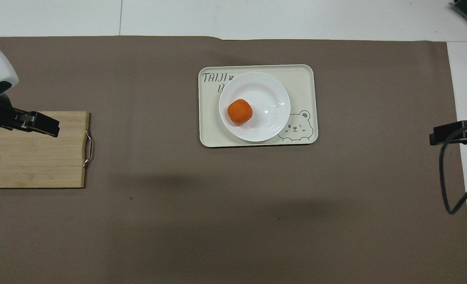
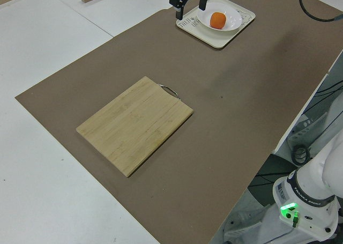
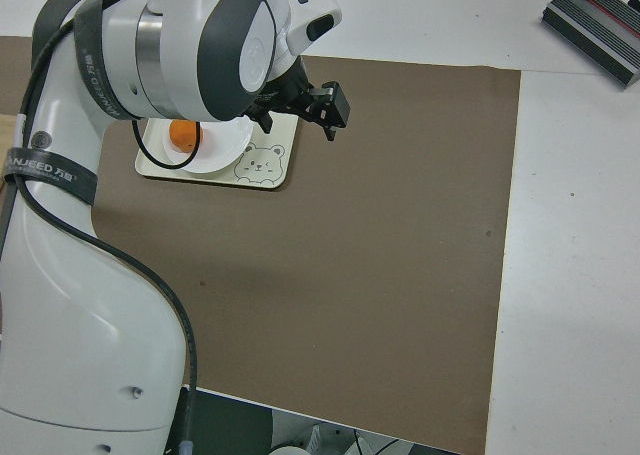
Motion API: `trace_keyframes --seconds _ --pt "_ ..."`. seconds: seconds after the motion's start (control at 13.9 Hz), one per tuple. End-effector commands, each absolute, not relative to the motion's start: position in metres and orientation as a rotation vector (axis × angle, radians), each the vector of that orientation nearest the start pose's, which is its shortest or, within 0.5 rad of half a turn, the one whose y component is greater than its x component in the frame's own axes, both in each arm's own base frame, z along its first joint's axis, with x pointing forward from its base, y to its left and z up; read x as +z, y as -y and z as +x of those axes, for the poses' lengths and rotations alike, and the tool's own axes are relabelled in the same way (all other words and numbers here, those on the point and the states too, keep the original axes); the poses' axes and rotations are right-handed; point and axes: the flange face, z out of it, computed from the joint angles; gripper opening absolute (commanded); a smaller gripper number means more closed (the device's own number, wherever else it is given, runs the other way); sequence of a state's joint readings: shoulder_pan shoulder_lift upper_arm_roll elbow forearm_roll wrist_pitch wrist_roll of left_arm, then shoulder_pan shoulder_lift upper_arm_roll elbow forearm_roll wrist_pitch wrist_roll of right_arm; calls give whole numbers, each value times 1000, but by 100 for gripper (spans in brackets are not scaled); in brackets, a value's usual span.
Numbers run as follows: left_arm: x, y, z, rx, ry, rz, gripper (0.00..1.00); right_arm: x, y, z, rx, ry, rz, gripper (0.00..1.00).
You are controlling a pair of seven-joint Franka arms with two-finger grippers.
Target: Place orange and plate with both arms
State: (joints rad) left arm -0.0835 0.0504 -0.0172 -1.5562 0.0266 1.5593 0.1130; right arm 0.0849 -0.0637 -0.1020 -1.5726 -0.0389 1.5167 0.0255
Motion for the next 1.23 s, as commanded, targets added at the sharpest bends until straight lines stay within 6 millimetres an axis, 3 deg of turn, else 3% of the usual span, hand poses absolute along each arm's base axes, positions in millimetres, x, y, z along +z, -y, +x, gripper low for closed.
trace_keyframes --seconds 0.0,0.29,0.43,0.58,0.72,0.94,1.15 --pt "605 51 565 82 -335 -3086 100 656 13 528 -46 -47 -3182 100" --pt "605 51 565 82 -335 -3086 100 658 15 527 -50 -30 -3182 100" --pt "605 51 565 82 -335 -3086 100 658 16 529 -58 74 -3182 100" --pt "606 64 565 72 -361 -3107 100 658 16 529 -72 88 -3180 100" --pt "612 69 564 43 -364 -3109 100 658 17 528 -65 83 -3177 100" --pt "621 62 551 117 -349 -3110 100 658 23 528 -60 63 -3178 100" --pt "635 57 542 70 -334 -3110 100 658 24 527 -57 60 -3179 100"
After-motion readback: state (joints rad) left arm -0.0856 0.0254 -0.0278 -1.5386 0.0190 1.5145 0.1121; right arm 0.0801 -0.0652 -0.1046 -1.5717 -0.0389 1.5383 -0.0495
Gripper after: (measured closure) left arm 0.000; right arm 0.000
